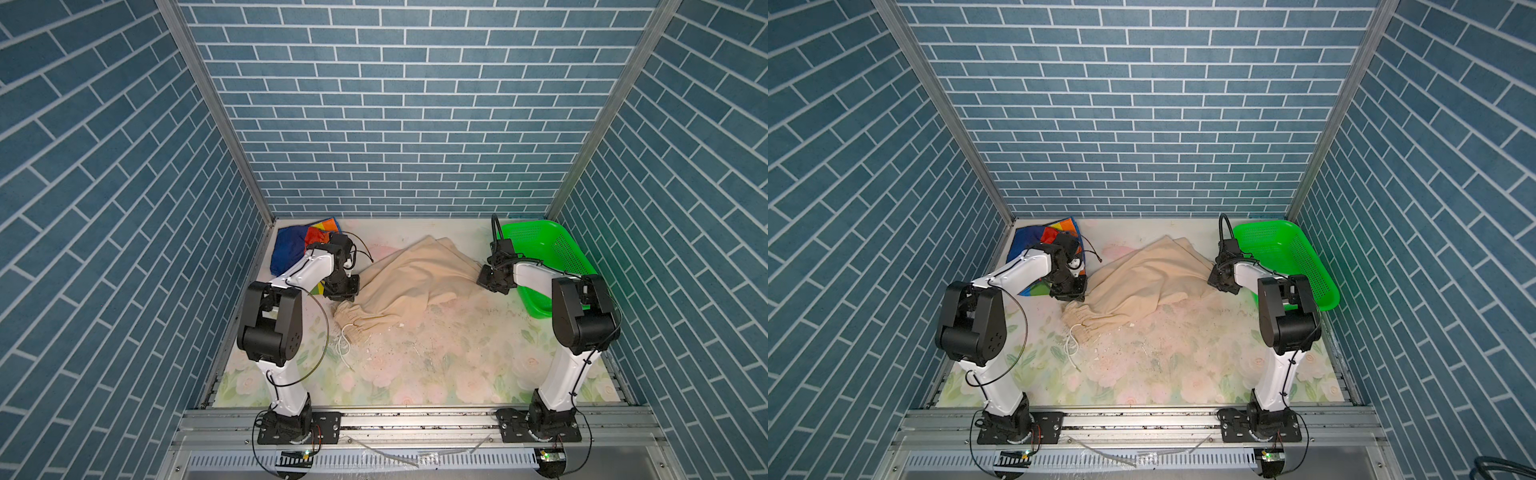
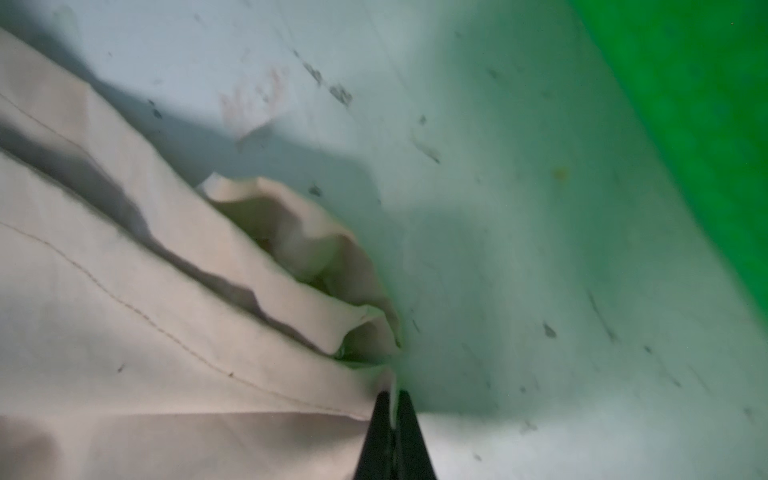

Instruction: Fold and stack the shorts

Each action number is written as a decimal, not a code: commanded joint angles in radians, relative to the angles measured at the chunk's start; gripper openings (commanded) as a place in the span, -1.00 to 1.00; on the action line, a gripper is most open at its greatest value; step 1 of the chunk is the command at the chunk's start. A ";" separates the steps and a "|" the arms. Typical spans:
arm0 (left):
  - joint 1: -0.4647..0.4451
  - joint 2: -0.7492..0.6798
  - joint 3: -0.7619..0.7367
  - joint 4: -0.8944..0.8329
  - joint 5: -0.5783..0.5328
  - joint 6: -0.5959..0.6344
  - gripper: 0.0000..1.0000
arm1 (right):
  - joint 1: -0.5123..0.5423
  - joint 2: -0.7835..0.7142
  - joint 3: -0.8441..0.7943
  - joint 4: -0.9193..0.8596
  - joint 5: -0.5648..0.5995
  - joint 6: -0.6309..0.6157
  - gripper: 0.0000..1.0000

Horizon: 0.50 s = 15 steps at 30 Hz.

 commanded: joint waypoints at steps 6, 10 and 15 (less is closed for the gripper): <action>-0.002 -0.063 -0.034 -0.068 -0.030 -0.009 0.27 | -0.005 -0.133 -0.010 -0.149 0.099 -0.044 0.02; -0.006 -0.176 -0.127 -0.087 -0.044 -0.046 0.35 | 0.001 -0.147 0.084 -0.176 0.087 -0.079 0.12; -0.089 -0.368 -0.248 -0.113 -0.041 -0.097 0.49 | 0.035 -0.070 0.181 -0.235 0.056 -0.113 0.30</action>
